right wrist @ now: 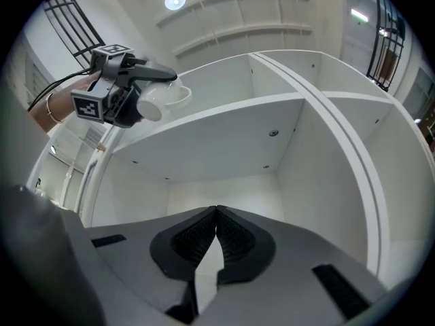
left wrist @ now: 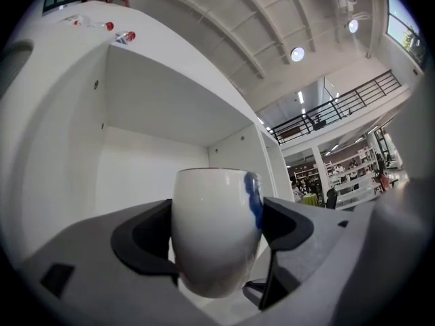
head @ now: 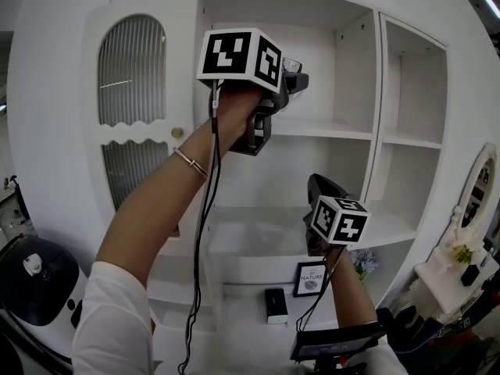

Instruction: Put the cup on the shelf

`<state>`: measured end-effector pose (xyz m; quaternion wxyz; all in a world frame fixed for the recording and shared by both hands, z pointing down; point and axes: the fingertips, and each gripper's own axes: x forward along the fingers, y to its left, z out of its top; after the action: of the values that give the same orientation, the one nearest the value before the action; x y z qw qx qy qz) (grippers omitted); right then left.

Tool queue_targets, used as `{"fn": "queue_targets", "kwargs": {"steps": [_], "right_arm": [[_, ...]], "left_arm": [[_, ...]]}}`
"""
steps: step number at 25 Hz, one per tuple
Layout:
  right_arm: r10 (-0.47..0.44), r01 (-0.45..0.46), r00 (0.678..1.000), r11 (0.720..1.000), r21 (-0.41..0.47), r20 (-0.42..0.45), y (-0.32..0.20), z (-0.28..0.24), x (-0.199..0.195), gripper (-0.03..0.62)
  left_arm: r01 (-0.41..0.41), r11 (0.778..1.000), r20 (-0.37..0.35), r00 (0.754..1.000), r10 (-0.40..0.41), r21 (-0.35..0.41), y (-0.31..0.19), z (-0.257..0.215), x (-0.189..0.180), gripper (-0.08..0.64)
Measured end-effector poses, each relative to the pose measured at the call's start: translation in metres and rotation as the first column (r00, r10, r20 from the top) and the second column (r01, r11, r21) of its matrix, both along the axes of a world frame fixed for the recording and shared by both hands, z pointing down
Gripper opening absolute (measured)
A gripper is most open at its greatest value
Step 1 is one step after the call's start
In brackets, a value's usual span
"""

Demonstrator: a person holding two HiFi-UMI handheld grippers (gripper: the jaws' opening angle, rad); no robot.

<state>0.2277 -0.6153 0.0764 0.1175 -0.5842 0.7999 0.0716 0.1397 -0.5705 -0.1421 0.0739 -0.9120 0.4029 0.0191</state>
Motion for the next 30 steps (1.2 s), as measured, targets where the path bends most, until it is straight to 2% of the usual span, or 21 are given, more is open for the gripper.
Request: {"fn": "queue_targets", "kwargs": {"steps": [6,14,19,25,28,30], "right_arm": [[-0.005,0.005,1.000,1.000,-0.006,0.006,-0.014,0.004,0.007,0.021],[-0.026,0.026,1.000,0.999,-0.024,0.005,-0.024,0.015,0.019,0.021],[-0.043,0.043,0.999,0.998,-0.035,0.004,-0.030,0.024,0.024,0.021],[-0.066,0.066,0.998,0.997,-0.040,0.012,-0.040,0.029,0.025,0.021],[-0.077,0.078,0.997,0.996,-0.045,0.018,-0.043,0.033,0.024,0.021],[-0.086,0.087,0.996,0.995,-0.051,0.018,-0.045,0.036,0.022,0.021]], "left_arm": [[-0.008,0.999,0.053,0.999,0.010,-0.043,-0.027,0.001,0.011,0.391],[-0.010,0.991,0.087,0.996,0.022,-0.135,-0.067,0.004,0.034,0.391],[-0.003,0.979,0.151,0.988,0.034,-0.202,-0.092,0.012,0.043,0.391],[0.035,0.974,0.256,0.966,0.024,-0.222,-0.112,0.025,0.054,0.391],[0.045,0.973,0.267,0.963,0.018,-0.228,-0.124,0.034,0.059,0.391],[0.035,0.973,0.249,0.968,0.023,-0.227,-0.131,0.034,0.062,0.391]]}}
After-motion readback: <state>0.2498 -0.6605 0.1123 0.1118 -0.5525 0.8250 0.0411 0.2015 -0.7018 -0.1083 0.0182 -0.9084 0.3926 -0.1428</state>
